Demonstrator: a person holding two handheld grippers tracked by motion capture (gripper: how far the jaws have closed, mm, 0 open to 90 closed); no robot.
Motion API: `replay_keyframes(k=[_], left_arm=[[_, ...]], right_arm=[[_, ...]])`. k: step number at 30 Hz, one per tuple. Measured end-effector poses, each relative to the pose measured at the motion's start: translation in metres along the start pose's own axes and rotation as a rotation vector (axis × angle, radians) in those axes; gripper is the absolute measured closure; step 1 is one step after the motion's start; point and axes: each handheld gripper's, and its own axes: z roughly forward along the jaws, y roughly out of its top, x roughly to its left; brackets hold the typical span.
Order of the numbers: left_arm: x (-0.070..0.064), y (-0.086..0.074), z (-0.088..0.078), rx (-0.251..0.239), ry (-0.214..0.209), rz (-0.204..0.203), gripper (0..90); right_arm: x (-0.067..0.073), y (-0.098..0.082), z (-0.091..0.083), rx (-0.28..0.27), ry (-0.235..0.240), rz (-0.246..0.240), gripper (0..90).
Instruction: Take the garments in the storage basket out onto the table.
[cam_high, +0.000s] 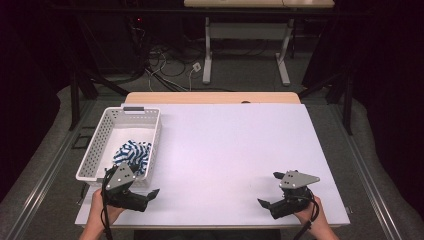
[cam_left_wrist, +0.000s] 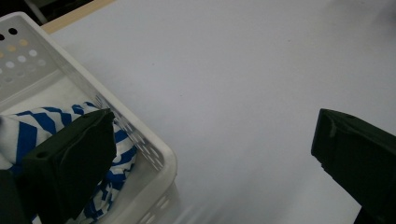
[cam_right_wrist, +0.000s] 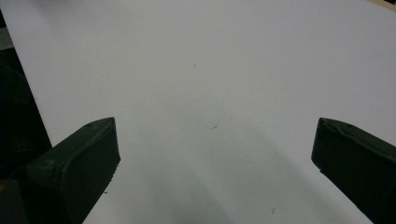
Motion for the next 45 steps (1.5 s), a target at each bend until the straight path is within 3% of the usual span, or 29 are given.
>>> replay_keyframes(k=[6,12,17,26,28,42,45], left_arm=[[0.007,0.006,-0.007,-0.035,-0.014,-0.01,0.1],[0.018,0.008,-0.011,-0.044,0.004,-0.016,0.1],[0.028,0.011,-0.012,-0.019,0.027,-0.035,0.0],[0.039,0.02,-0.009,0.009,0.042,-0.027,0.0],[0.045,0.021,-0.008,0.016,0.066,-0.041,0.0],[0.068,0.025,-0.003,0.06,0.1,-0.068,0.0],[0.075,0.026,-0.002,0.078,0.115,-0.091,0.0]], right_arm=[[0.0,0.0,0.0,0.007,0.005,0.005,0.9],[0.0,0.0,0.001,0.012,0.009,0.001,0.9],[-0.001,0.0,0.001,0.015,0.008,0.0,1.0],[-0.002,-0.001,0.002,0.019,0.01,0.002,1.0],[-0.002,-0.001,0.002,0.024,0.01,0.001,1.0],[-0.002,-0.001,0.003,0.022,0.009,0.004,1.0],[-0.001,0.0,0.002,0.024,0.004,0.004,1.0]])
